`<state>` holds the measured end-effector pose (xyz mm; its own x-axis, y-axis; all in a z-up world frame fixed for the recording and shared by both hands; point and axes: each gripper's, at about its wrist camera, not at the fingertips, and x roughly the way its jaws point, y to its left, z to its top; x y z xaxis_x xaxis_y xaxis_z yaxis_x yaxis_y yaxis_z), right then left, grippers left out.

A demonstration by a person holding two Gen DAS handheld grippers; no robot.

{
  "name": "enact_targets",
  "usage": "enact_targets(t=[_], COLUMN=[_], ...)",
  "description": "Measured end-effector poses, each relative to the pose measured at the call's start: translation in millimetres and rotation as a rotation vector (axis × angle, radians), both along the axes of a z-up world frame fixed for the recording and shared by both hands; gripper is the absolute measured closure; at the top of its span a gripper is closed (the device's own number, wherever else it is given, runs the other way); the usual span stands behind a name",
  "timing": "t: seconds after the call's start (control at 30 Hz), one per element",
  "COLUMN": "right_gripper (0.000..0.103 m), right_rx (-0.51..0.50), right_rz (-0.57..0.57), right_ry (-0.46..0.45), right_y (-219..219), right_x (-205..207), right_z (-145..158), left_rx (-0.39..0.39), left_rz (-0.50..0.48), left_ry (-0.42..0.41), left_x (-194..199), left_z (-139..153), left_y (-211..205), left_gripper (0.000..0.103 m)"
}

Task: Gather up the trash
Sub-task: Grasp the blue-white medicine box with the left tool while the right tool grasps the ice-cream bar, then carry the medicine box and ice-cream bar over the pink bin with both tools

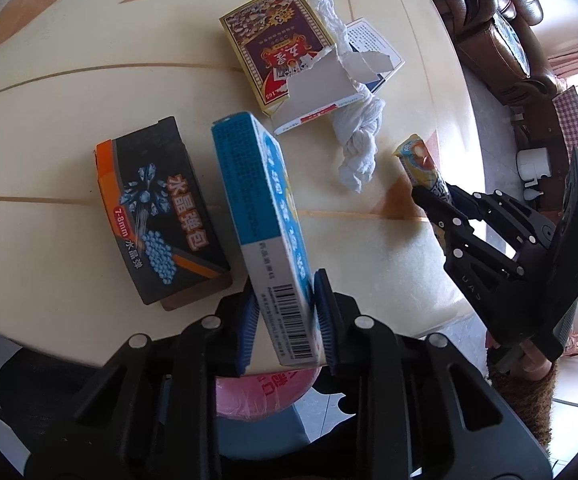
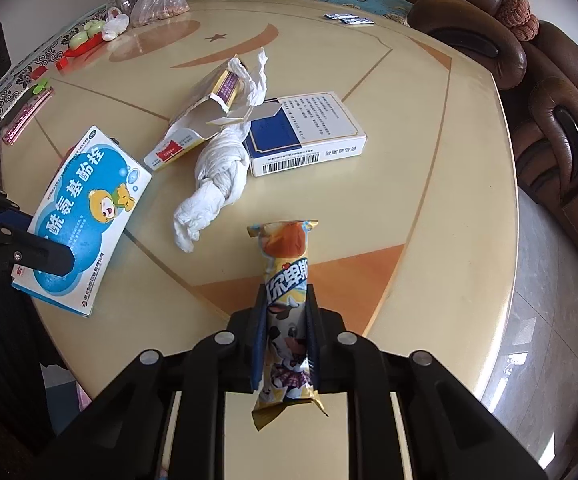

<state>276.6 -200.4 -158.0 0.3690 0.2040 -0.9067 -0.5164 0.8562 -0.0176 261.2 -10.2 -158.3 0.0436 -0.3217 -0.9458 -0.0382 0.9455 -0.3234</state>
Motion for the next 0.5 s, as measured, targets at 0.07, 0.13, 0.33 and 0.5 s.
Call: enact_targets(t=[0.07,0.13,0.33,0.5], right_gripper=[0.086,0.086,0.086,0.086], right_rx=[0.009,0.013,-0.006,0.008], right_rz=[-0.011,-0.021,-0.061,-0.087], right_ry=[0.001,0.002,-0.005,-0.007], right_y=[-3,-5,-8,-10], right_x=[-1,0,-3,-7], right_z=[4,7,18,26], left_rx=[0.017,0.028,0.029,0.05], left_rz=[-0.01,-0.017,-0.042,-0.054], left_ry=[-0.015,-0.032,-0.062,-0.065], left_x=[-4,-8,-20,-23], left_z=[3,9,21,24], left_y=[1,1,12,14], left_gripper=[0.078,0.078,0.081,0.081])
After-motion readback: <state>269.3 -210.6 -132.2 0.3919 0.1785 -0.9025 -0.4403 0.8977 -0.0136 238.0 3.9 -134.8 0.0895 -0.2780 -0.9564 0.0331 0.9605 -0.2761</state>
